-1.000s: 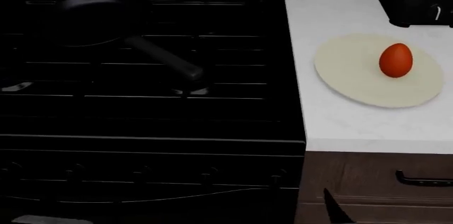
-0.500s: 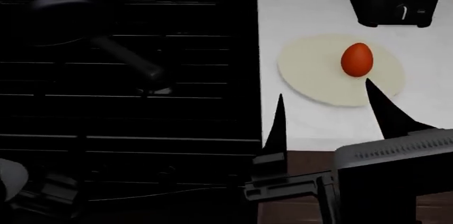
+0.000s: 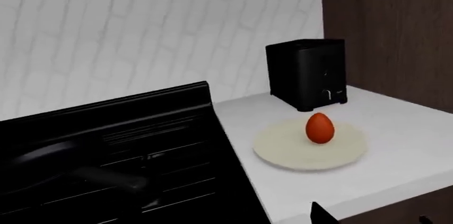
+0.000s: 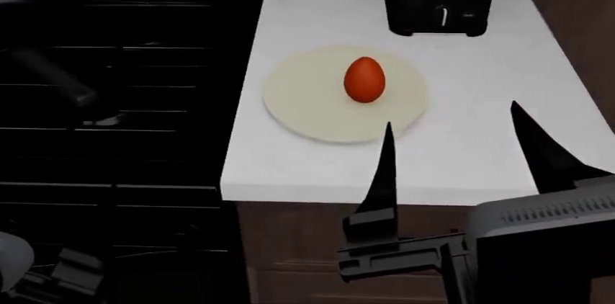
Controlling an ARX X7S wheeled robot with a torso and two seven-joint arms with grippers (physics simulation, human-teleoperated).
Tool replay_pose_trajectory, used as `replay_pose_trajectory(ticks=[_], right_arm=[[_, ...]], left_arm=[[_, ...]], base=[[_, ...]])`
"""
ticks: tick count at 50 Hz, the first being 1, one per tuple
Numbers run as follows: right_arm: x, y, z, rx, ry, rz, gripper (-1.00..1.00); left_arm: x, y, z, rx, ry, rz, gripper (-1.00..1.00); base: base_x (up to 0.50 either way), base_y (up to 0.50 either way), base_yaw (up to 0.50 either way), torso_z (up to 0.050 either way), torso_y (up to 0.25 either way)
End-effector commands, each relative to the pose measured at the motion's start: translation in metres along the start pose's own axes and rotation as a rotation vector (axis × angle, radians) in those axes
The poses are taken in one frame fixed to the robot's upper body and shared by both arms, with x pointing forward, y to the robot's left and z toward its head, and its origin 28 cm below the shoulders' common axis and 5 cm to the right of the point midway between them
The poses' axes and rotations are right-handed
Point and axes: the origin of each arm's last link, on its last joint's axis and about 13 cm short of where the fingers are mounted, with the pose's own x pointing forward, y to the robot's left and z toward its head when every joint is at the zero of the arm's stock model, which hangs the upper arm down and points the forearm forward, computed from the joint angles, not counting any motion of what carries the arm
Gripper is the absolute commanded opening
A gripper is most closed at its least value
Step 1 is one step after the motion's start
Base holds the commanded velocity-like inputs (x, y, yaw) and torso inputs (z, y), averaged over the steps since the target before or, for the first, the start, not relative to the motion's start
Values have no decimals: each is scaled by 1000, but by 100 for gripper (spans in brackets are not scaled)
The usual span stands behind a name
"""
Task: Pick the egg from the plate and place it in the pan.
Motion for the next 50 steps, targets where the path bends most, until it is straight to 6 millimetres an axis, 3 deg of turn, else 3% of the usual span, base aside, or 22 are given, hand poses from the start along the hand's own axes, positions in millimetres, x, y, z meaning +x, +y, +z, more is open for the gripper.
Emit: replay_pose_trajectory(ticks=[1, 10, 18, 50], right_arm=[[-4, -2, 3, 6, -17, -9, 100], [-3, -3, 3, 14, -16, 5, 100], [3, -9, 19, 60, -38, -3, 100], [1, -8, 19, 48, -19, -38, 100]], left_arm=[[-3, 0, 1, -12, -13, 7, 100], [-2, 1, 2, -9, -15, 12, 100], [0, 6, 14, 23, -54, 29, 100], [2, 5, 18, 39, -30, -28, 100]], base=[[0, -500, 0, 0, 0], [0, -500, 0, 0, 0], [30, 0, 0, 0, 0], [500, 0, 0, 0, 0]])
